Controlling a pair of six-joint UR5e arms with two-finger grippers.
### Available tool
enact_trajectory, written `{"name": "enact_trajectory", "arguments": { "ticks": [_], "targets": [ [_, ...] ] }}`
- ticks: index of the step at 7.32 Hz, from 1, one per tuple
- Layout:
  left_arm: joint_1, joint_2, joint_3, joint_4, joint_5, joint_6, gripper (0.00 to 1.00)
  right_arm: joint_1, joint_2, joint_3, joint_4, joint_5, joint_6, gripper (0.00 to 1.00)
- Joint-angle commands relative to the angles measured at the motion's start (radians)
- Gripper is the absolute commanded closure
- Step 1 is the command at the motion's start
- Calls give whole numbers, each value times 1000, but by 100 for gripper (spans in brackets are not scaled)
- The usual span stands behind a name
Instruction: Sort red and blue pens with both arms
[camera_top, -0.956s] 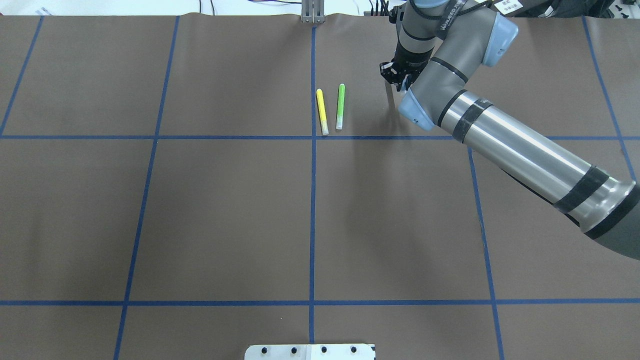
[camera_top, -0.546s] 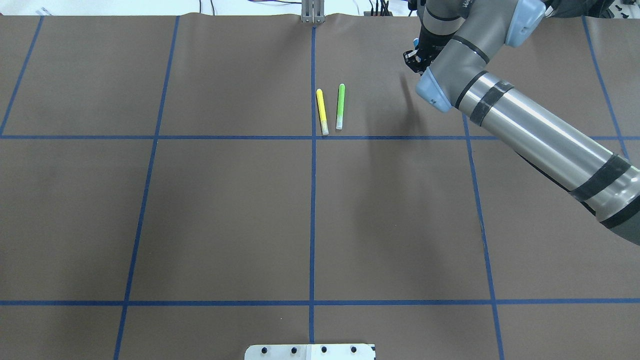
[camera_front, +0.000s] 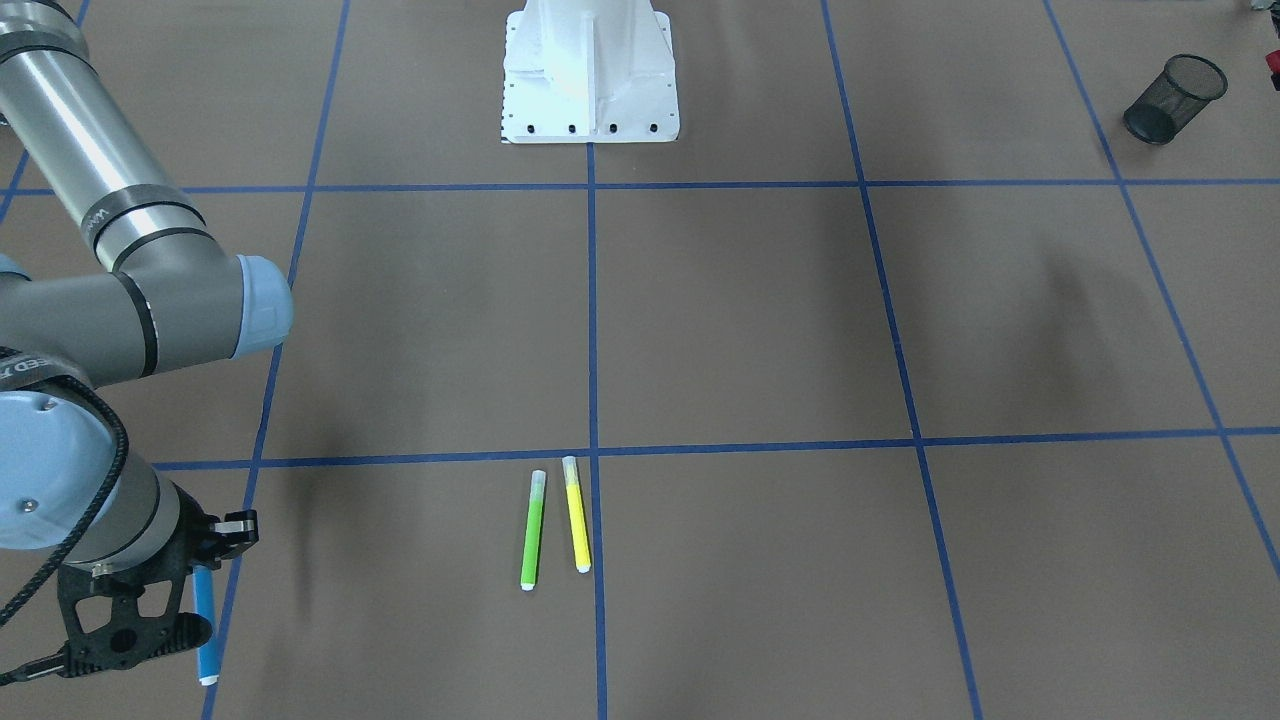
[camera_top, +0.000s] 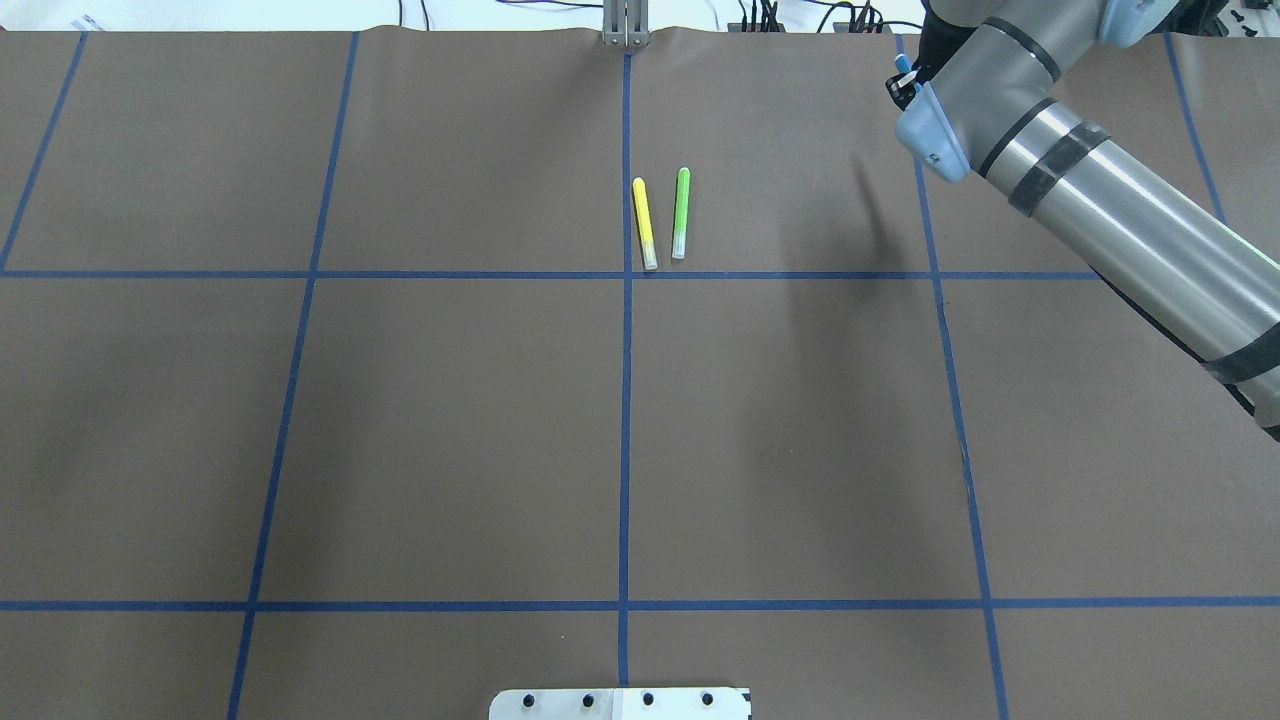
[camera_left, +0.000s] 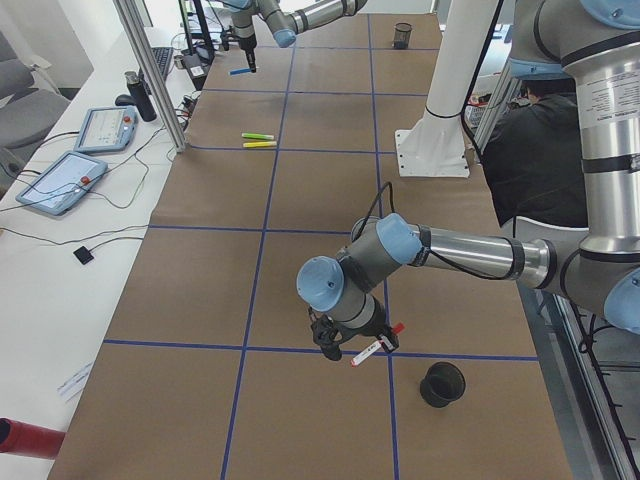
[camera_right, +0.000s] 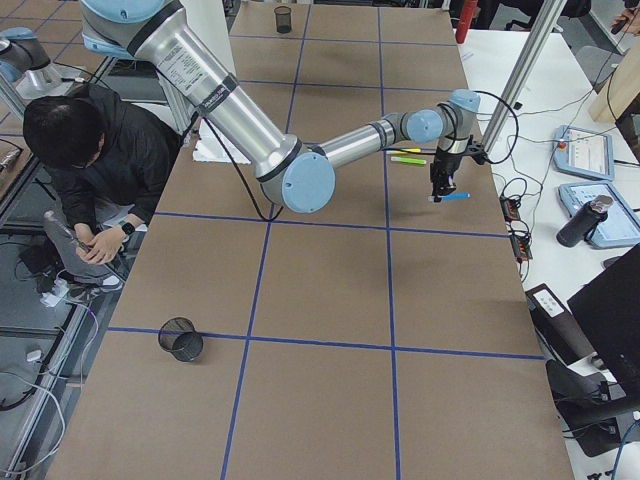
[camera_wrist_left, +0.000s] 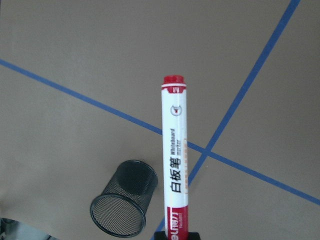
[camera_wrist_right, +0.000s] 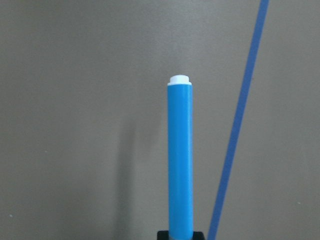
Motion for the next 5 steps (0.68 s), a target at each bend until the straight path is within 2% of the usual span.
{"name": "enact_trajectory", "arguments": {
  "ticks": [1,3,5],
  "targets": [
    [-105,45,26,150,-72,1,100,29,-55,47,-8,1,-97,100],
    [-160,97,32,209,-84,7,100,59,-108,58,-24,1,-134,100],
    [-188,119,63,266,-128,11,100,111,-111,73,-170,-12,-298,100]
  ]
}}
